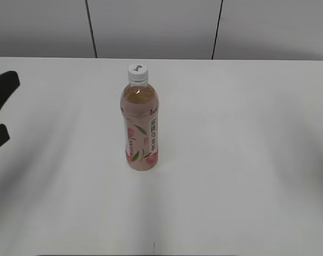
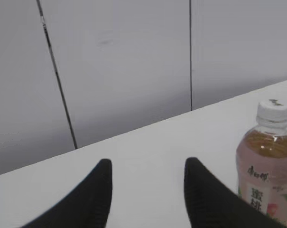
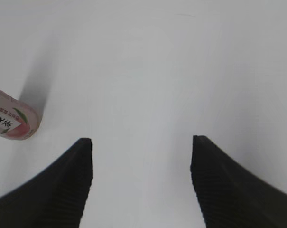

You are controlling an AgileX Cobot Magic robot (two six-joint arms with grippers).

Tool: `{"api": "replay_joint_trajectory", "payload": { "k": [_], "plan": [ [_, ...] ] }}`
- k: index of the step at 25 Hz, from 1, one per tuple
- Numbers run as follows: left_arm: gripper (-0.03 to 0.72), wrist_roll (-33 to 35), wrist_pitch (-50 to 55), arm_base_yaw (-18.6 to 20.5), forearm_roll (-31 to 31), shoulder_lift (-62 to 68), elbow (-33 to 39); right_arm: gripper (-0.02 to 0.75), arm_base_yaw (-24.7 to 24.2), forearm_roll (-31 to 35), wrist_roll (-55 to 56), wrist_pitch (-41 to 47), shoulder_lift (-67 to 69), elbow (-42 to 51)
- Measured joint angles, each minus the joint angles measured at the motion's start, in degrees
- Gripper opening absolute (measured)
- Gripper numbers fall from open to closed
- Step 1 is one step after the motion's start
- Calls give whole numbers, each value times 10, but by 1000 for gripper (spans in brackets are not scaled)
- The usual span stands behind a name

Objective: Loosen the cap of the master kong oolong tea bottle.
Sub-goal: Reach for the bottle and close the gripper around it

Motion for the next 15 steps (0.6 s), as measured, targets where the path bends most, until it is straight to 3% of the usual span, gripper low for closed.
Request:
{"api": "replay_joint_trajectory", "payload": {
  "k": [5, 9, 15],
  "plan": [
    [379, -51, -110, 0, 97, 111, 0, 494, 0, 0, 0, 0, 0, 0],
    [400, -75, -207, 0, 195, 215, 0, 494, 0, 0, 0, 0, 0, 0],
    [401, -103, -276, 0, 218, 331, 0, 494, 0, 0, 0, 0, 0, 0]
  ]
}}
